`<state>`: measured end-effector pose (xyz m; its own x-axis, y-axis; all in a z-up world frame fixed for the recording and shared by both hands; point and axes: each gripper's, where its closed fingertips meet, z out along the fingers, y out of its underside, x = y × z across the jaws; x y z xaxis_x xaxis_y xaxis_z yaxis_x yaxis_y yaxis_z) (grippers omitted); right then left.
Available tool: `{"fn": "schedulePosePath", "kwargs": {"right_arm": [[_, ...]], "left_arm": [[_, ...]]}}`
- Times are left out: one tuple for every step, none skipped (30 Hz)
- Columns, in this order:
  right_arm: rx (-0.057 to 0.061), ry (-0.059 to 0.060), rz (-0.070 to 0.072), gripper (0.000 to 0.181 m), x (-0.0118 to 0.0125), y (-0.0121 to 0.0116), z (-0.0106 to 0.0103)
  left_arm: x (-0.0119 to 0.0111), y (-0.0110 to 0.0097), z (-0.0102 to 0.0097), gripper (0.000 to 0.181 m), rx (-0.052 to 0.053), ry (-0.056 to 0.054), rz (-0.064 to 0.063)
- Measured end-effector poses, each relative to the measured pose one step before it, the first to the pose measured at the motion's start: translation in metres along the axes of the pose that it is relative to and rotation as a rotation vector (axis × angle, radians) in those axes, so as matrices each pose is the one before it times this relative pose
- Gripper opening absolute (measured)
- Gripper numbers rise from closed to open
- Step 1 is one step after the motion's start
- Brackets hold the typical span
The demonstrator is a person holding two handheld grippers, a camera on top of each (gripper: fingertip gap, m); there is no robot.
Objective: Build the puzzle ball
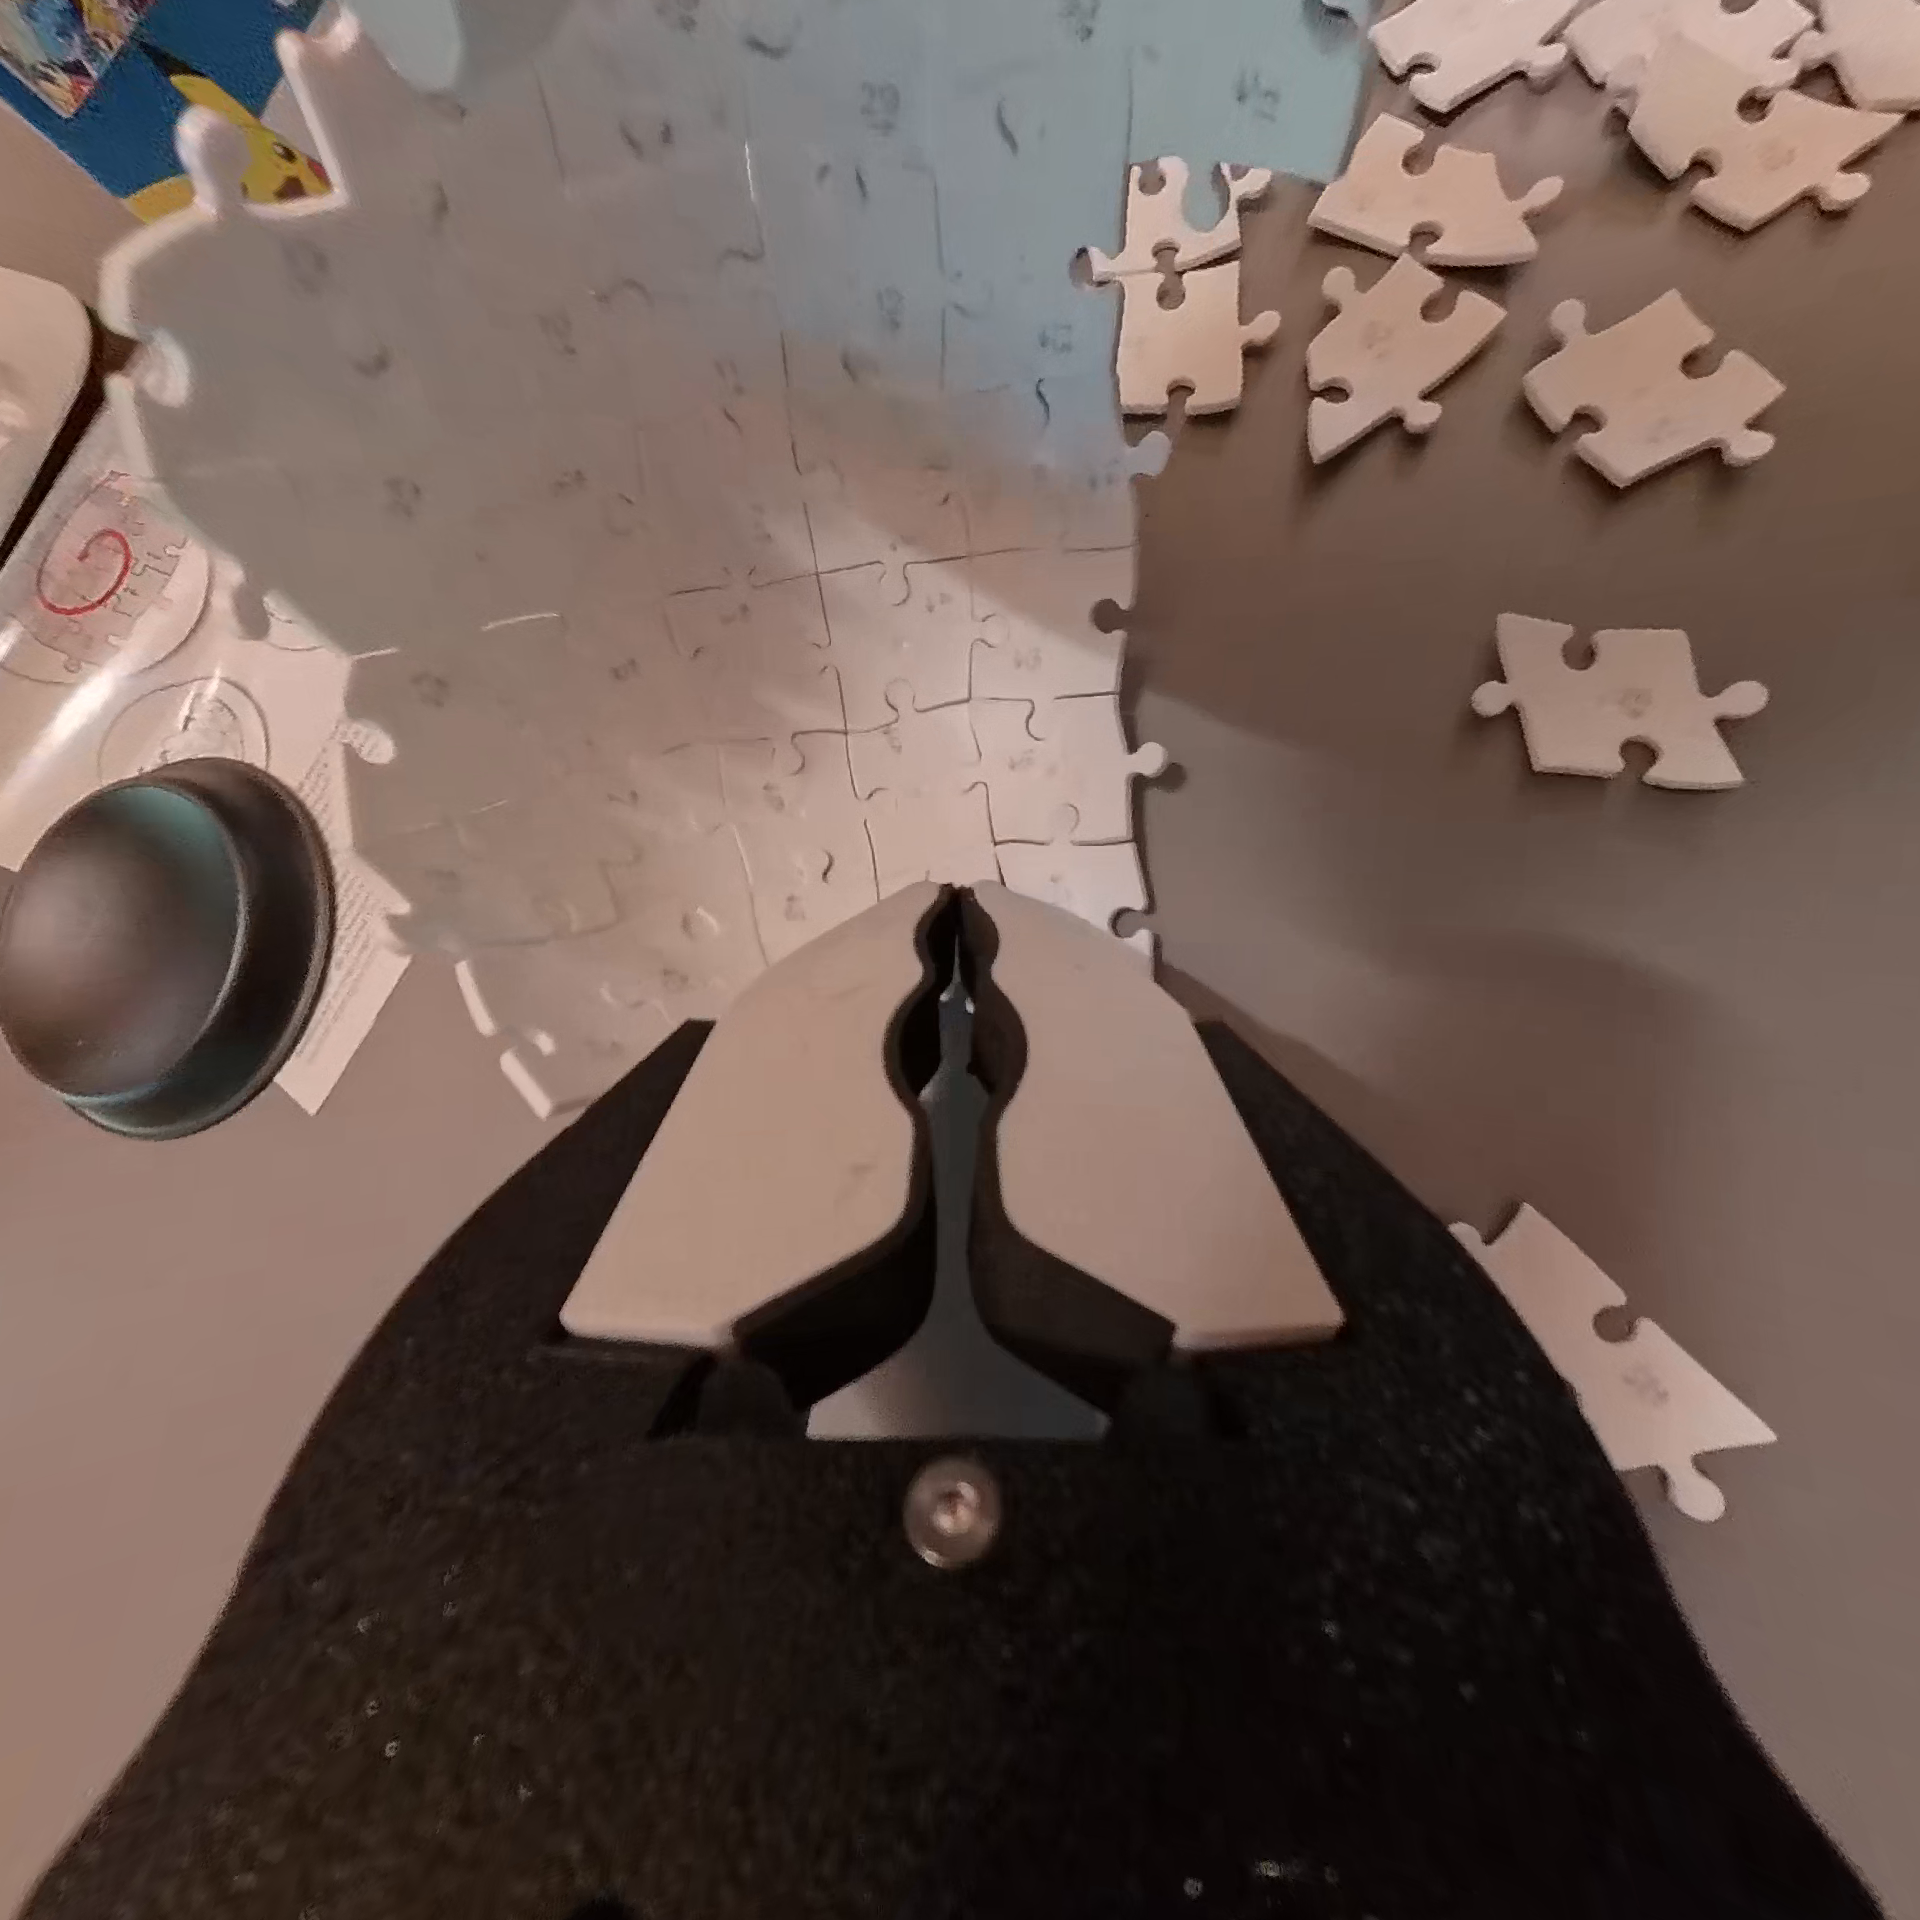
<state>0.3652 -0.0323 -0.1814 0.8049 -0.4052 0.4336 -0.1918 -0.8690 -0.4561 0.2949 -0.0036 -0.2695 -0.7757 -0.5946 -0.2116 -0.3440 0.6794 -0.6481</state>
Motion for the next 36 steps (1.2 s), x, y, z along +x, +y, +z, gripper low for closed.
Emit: {"fn": "schedulePosePath", "kwargs": {"right_arm": [[0.0035,-0.0003,-0.0020,0.005,-0.00021,-0.00072,-0.00029],[-0.0021,-0.0013,-0.0033,0.005,-0.00046,-0.00001,-0.00002],[-0.0011,0.0002,-0.0032,0.005,-0.00031,-0.00023,0.00008],[0.0024,-0.0002,-0.0015,0.005,-0.00044,-0.00080,0.00004],[0.0047,-0.0016,-0.0007,0.005,-0.00071,-0.00120,-0.00014],[0.0040,-0.0008,-0.0024,0.006,-0.00088,-0.00116,-0.00052],[0.0025,0.0012,-0.0048,0.006,-0.00085,-0.00095,-0.00073],[0.0025,0.0006,-0.0064,0.006,-0.00102,-0.00101,-0.00082],[0.0039,-0.0010,-0.0056,0.006,-0.00127,-0.00128,-0.00093],[0.0033,-0.0009,-0.0032,0.007,-0.00127,-0.00111,-0.00081],[-0.0014,0.0009,-0.0027,0.007,-0.00111,-0.00065,-0.00095],[-0.0030,0.0038,-0.0060,0.007,-0.00095,-0.00039,-0.00110],[-0.0005,0.0042,-0.0061,0.007,-0.00113,-0.00049,-0.00122],[0.0017,0.0027,-0.0058,0.008,-0.00138,-0.00073,-0.00100],[0.0034,0.0027,-0.0049,0.008,-0.00108,-0.00100,-0.00052],[0.0014,0.0011,-0.0039,0.008,-0.00100,-0.00071,-0.00046],[-0.0011,0.0016,-0.0044,0.008,-0.00081,-0.00054,-0.00063],[-0.0004,0.0010,-0.0046,0.008,-0.00072,-0.00076,-0.00081],[-0.0023,0.0010,-0.0030,0.009,-0.00088,-0.00040,-0.00066],[-0.0033,0.0042,-0.0030,0.009,-0.00072,-0.00036,-0.00058],[-0.0021,0.0052,-0.0058,0.009,-0.00087,-0.00056,-0.00053],[0.0005,0.0042,-0.0049,0.009,-0.00093,-0.00090,-0.00054],[0.0032,0.0045,-0.0041,0.010,-0.00086,-0.00116,-0.00062],[-0.0018,0.0076,-0.0023,0.009,0.00016,0.00015,-0.00048],[-0.0048,0.0020,0.0030,0.009,0.00011,0.00116,-0.00034],[0.0046,0.0003,0.0028,0.009,-0.00005,0.00020,-0.00018],[0.0058,-0.0019,0.0057,0.010,-0.00006,-0.00013,-0.00009],[0.0058,-0.0039,0.0091,0.010,-0.00029,-0.00003,-0.00010],[0.0088,-0.0055,0.0066,0.010,-0.00064,-0.00050,-0.00048],[0.0109,-0.0059,0.0064,0.010,-0.00076,-0.00053,-0.00069],[0.0120,-0.0078,0.0093,0.011,-0.00094,-0.00065,-0.00048],[0.0115,-0.0064,0.0094,0.011,-0.00089,-0.00058,-0.00035],[0.0072,-0.0029,0.0053,0.012,-0.00031,-0.00016,-0.00028],[0.0040,-0.0019,0.0010,0.012,-0.00024,-0.00007,-0.00025],[0.0033,-0.0016,-0.0025,0.012,-0.00004,-0.00044,0.00024],[-0.0017,-0.0020,-0.0030,0.011,0.00016,0.00006,0.00025]], "left_arm": [[0.00060,0.00011,0.00007,0.000,0.0041,-0.0011,-0.0073],[0.00038,0.00011,-0.00028,0.000,0.0005,-0.0011,-0.0061],[0.00009,0.00024,-0.00011,0.000,-0.0021,-0.0033,-0.0011],[0.00002,0.00011,-0.00005,0.000,-0.0023,-0.0036,0.0029],[0.00021,0.00015,0.00003,0.000,-0.0027,-0.0026,0.0032],[0.00016,0.00015,0.00020,0.000,-0.0017,-0.0020,0.0014],[0.00015,0.00002,0.00044,0.000,0.0003,-0.0017,-0.0014],[0.00017,0.00014,0.00046,0.000,0.0019,-0.0014,-0.0042],[0.00029,-0.00007,0.00047,0.000,0.0031,-0.0010,-0.0056],[0.00027,0.00004,0.00051,0.000,0.0033,-0.0014,-0.0066],[0.00015,-0.00004,0.00035,0.000,0.0018,-0.0026,-0.0059],[0.00012,0.00014,0.00011,0.000,0.0011,-0.0043,-0.0035],[-0.00010,0.00021,0.00011,0.000,0.0016,-0.0054,0.0000],[0.00017,0.00019,-0.00001,0.000,0.0019,-0.0059,0.0012],[0.00020,0.00036,-0.00008,0.000,0.0008,-0.0051,0.0003],[0.00030,0.00026,-0.00014,0.000,0.0010,-0.0051,-0.0015],[0.00004,0.00020,0.00007,0.000,0.0015,-0.0063,-0.0017],[-0.00009,-0.00004,-0.00012,0.000,0.0013,-0.0064,-0.0002],[-0.00008,0.00014,0.00001,0.000,-0.0024,-0.0059,0.0014],[-0.00011,0.00006,0.00006,0.000,-0.0034,-0.0058,0.0046],[0.00005,0.00003,-0.00001,0.000,-0.0026,-0.0053,0.0055],[-0.00006,0.00015,-0.00001,0.000,-0.0031,-0.0051,0.0035],[0.00006,0.00021,0.00002,0.000,-0.0034,-0.0052,0.0039],[0.00010,-0.00006,-0.00002,0.000,-0.0005,-0.0029,0.0021],[0.00000,0.00005,-0.00008,0.000,-0.0009,-0.0027,0.0030],[-0.00006,-0.00003,0.00007,0.000,-0.0013,-0.0044,0.0038],[0.00006,-0.00001,-0.00003,0.000,-0.0010,-0.0049,0.0034],[-0.00003,0.00007,-0.00002,0.000,-0.0016,-0.0032,0.0006],[-0.00007,0.00016,-0.00001,0.000,-0.0013,-0.0006,-0.0030],[0.00011,0.00021,0.00007,0.000,-0.0010,0.0039,-0.0071],[0.00013,0.00012,0.00010,0.000,0.0004,0.0083,-0.0106],[0.00006,0.00007,0.00010,0.000,0.0028,0.0126,-0.0118],[0.00010,-0.00005,0.00003,0.000,0.0048,0.0147,-0.0135],[0.00017,-0.00014,0.00004,0.000,0.0051,0.0129,-0.0118],[-0.00017,-0.00019,-0.00006,0.000,0.0042,0.0089,-0.0074],[-0.00051,-0.00011,-0.00007,0.000,0.0032,0.0029,-0.0086]]}}
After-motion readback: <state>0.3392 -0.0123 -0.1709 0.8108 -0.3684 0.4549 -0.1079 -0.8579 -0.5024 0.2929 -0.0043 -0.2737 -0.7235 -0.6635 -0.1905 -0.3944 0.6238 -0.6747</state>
